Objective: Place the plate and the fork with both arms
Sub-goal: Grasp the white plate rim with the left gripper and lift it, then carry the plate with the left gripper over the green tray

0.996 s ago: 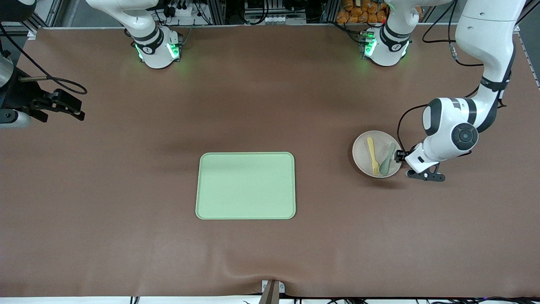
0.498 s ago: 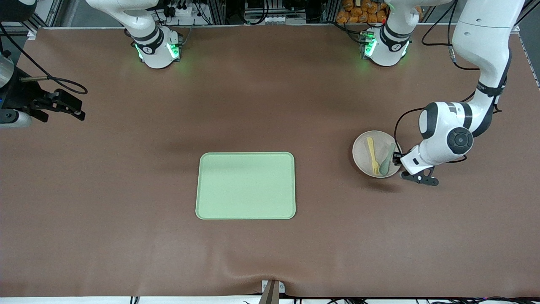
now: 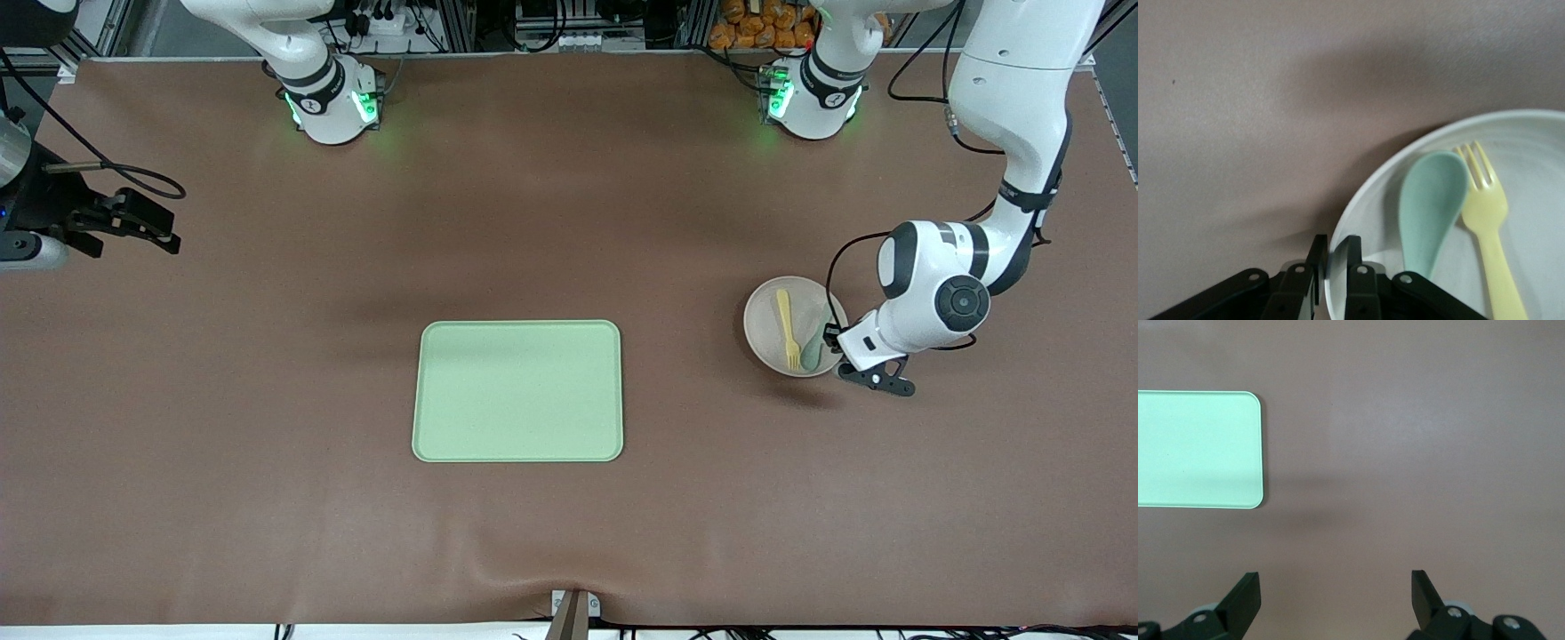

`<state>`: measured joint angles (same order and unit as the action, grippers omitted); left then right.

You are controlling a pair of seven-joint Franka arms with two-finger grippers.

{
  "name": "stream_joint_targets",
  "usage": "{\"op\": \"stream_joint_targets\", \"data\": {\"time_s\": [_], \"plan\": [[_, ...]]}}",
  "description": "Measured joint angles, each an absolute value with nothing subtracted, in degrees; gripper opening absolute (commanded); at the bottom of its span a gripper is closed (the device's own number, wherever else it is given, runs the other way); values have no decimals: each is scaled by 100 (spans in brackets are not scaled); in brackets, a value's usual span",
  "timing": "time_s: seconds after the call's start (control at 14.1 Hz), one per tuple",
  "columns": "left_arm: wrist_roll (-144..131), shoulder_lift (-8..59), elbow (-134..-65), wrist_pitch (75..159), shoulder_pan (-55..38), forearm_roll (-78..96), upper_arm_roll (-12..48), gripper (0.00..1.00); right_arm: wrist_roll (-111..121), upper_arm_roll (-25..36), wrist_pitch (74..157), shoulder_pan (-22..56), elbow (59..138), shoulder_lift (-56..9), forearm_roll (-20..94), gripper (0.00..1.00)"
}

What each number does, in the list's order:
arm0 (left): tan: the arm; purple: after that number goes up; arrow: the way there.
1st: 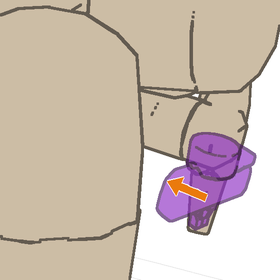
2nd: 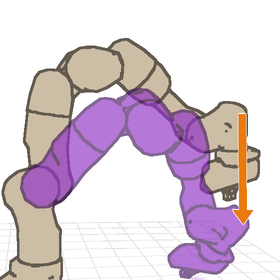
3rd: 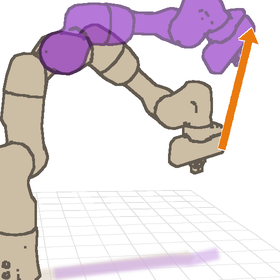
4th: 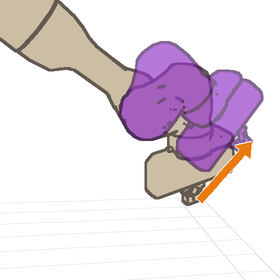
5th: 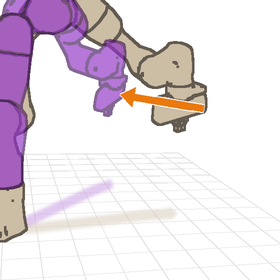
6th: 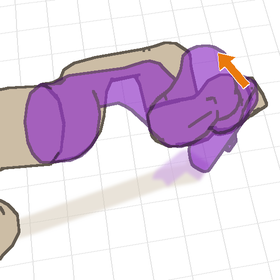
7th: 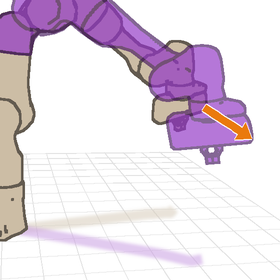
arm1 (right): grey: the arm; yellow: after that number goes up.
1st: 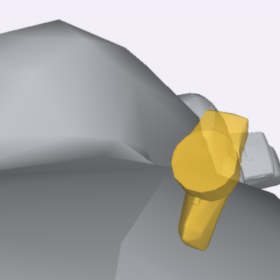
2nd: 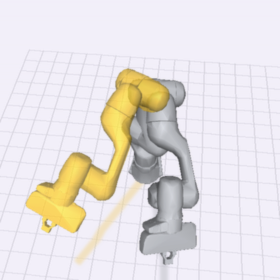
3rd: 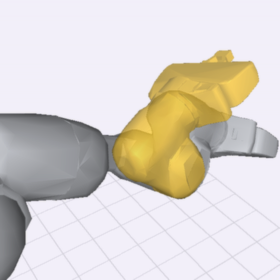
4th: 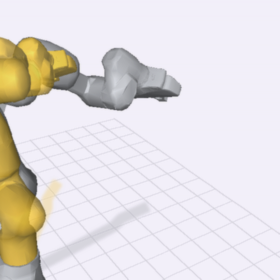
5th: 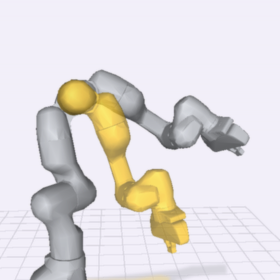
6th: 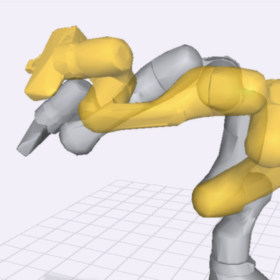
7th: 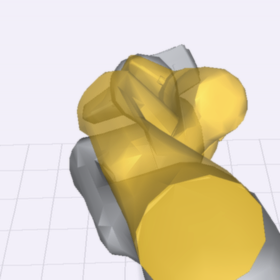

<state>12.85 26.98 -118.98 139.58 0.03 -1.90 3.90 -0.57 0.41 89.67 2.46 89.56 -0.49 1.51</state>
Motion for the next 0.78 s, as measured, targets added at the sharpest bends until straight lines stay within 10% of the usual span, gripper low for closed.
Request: {"op": "stream_joint_targets", "data": {"time_s": [0.78], "plan": [[1349,2705,-11507,13934,6,230,671,0,-57,41,8953,264,8955,-48,151,100]]}}
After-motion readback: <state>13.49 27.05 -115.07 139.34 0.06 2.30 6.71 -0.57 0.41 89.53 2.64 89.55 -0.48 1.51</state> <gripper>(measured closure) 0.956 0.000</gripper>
